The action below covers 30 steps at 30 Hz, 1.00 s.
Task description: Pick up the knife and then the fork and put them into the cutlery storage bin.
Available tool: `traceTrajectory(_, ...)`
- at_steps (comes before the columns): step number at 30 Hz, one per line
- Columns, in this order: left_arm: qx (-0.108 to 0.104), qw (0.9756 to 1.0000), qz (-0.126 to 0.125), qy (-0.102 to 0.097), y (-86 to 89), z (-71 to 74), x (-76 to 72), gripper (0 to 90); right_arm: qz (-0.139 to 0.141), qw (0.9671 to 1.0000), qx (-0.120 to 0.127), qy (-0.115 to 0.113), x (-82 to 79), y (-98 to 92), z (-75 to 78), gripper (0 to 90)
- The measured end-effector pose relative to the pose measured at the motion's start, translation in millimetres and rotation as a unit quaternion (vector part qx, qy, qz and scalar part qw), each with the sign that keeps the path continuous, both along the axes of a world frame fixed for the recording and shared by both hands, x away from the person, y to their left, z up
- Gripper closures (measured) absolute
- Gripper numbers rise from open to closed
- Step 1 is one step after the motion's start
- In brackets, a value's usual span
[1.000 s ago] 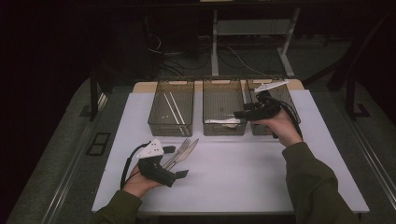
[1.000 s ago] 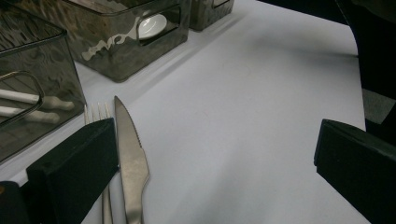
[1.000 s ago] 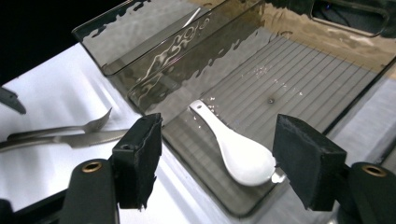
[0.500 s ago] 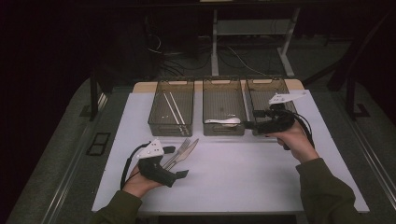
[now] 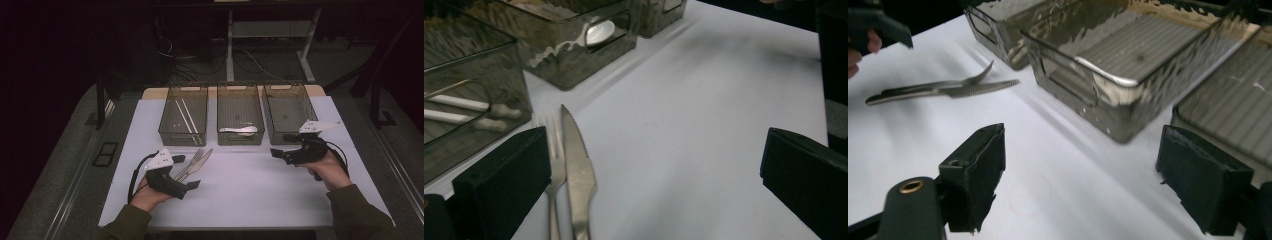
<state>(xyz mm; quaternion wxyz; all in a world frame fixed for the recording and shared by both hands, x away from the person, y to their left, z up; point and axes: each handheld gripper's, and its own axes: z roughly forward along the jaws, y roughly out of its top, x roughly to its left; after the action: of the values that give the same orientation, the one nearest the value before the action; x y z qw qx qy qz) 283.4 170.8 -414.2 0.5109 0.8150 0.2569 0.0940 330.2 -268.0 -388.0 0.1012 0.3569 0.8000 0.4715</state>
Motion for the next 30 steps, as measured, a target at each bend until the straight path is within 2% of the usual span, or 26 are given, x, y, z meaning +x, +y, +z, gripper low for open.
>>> traceTrajectory(4,0.005,1.0000,0.007,0.001,0.5,-0.5,1.5,0.0,-0.007,1.0000,0.001,0.006,-15.1,-9.3,-9.2,19.3)
traceTrajectory(12,0.012,0.9998,0.013,0.003,1.2,-1.4,3.4,0.2,-0.001,0.9999,-0.010,0.004,-44.3,-24.2,-26.3,19.3)
traceTrajectory(17,0.016,0.9997,0.020,0.003,2.9,-1.3,3.5,0.4,-0.011,0.9999,-0.007,0.007,-54.3,-30.3,-36.4,19.3)
traceTrajectory(22,0.019,0.9994,0.027,0.011,5.5,-0.5,4.4,8.0,-0.007,0.9997,-0.018,0.013,-63.9,-31.9,-44.3,19.3)
traceTrajectory(30,0.030,0.9984,0.047,0.009,12.7,5.5,11.9,29.9,-0.010,0.9994,-0.031,0.014,-69.6,-28.5,-47.4,19.3)
